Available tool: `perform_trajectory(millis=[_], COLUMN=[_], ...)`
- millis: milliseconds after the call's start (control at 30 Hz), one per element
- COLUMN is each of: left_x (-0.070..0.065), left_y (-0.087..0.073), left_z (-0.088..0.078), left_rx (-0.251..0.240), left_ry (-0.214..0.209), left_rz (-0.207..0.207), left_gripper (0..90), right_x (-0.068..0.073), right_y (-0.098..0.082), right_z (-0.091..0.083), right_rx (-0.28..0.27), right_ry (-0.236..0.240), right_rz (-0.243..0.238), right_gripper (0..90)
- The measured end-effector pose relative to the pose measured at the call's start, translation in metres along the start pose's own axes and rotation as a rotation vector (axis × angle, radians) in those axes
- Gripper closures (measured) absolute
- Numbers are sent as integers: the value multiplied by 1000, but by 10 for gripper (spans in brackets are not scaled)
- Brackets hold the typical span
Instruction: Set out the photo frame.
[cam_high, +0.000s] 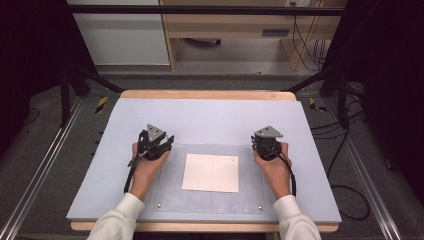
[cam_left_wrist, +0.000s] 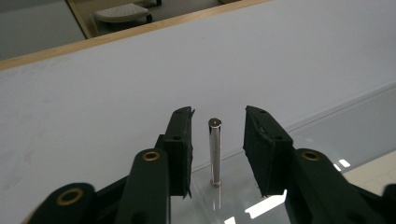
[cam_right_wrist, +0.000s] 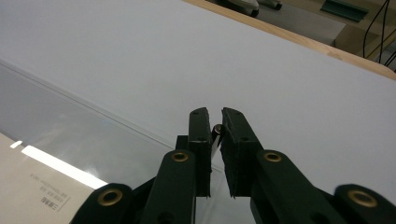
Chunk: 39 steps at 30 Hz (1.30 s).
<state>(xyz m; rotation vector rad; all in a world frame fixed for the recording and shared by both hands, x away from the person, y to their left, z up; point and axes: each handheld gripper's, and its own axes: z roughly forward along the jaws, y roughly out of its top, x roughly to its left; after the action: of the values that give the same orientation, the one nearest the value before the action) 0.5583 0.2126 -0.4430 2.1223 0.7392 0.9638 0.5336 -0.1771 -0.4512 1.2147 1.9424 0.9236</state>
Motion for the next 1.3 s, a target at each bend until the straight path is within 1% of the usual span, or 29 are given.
perform_trajectory(millis=[33,67,100,133,167,200,233,267,333,367,400,433,467,500,533,567,600,633,667,733,800,833,867,1000,1067,1100,1167,1267,1300], left_x=[0,-2,-3,-3,-1,1,3,4,2,2,3,3,8,8,9,11,13,13,12,13,17,19,19,25,27,28,31,36,36], left_y=[0,1,2,2,2,2,2,1,1,1,4,4,5,5,6,6,5,5,6,7,9,10,10,13,14,15,16,17,18], left_z=[0,0,0,0,0,0,0,0,1,1,1,1,2,2,2,3,4,4,4,5,7,8,8,11,13,14,16,19,20], left_rx=[0,-8,-9,-9,-2,1,3,7,14,14,30,30,40,40,41,41,44,44,52,64,78,86,86,103,112,121,125,127,129], left_ry=[0,8,7,7,10,6,0,5,11,11,4,4,-22,-22,-30,-38,-55,-55,-59,-68,-88,-102,-102,-133,-144,-151,-165,-184,-186], left_rz=[0,-16,-12,-12,11,26,33,32,-13,-13,-4,-4,32,32,40,38,22,22,0,-19,-4,12,12,35,37,46,67,88,82], left_gripper=[686,686,728,738,764,764,811,811,836,836,836,838,840,841,842,843,845,846,847,848,848,849,849,850,849,849,849,849,849], right_x=[0,0,0,0,-1,-1,-1,-1,-2,-2,-3,-2,-3,-3,-4,-5,-6,-6,-7,-7,-8,-9,-9,-12,-12,-13,-15,-16,-16], right_y=[0,0,1,1,1,1,2,2,4,4,7,8,9,9,11,12,14,14,16,17,20,22,22,28,29,30,33,36,36], right_z=[0,0,0,0,0,0,1,1,1,1,1,1,2,2,2,2,3,3,4,4,5,7,7,10,11,12,15,17,18], right_rx=[0,3,3,3,4,4,11,11,26,26,44,50,60,60,79,89,99,99,116,123,140,157,157,190,199,203,221,240,240], right_ry=[0,-1,-1,-1,7,7,10,10,17,17,19,21,20,20,28,33,42,42,49,50,55,59,59,73,75,80,86,88,91], right_rz=[0,3,5,5,14,14,15,15,19,19,23,23,27,27,41,46,54,54,61,66,74,73,73,76,82,81,86,87,91], right_gripper=[830,833,837,837,840,840,842,842,845,845,846,847,848,848,852,854,855,855,857,857,858,858,858,858,859,859,859,859,859])
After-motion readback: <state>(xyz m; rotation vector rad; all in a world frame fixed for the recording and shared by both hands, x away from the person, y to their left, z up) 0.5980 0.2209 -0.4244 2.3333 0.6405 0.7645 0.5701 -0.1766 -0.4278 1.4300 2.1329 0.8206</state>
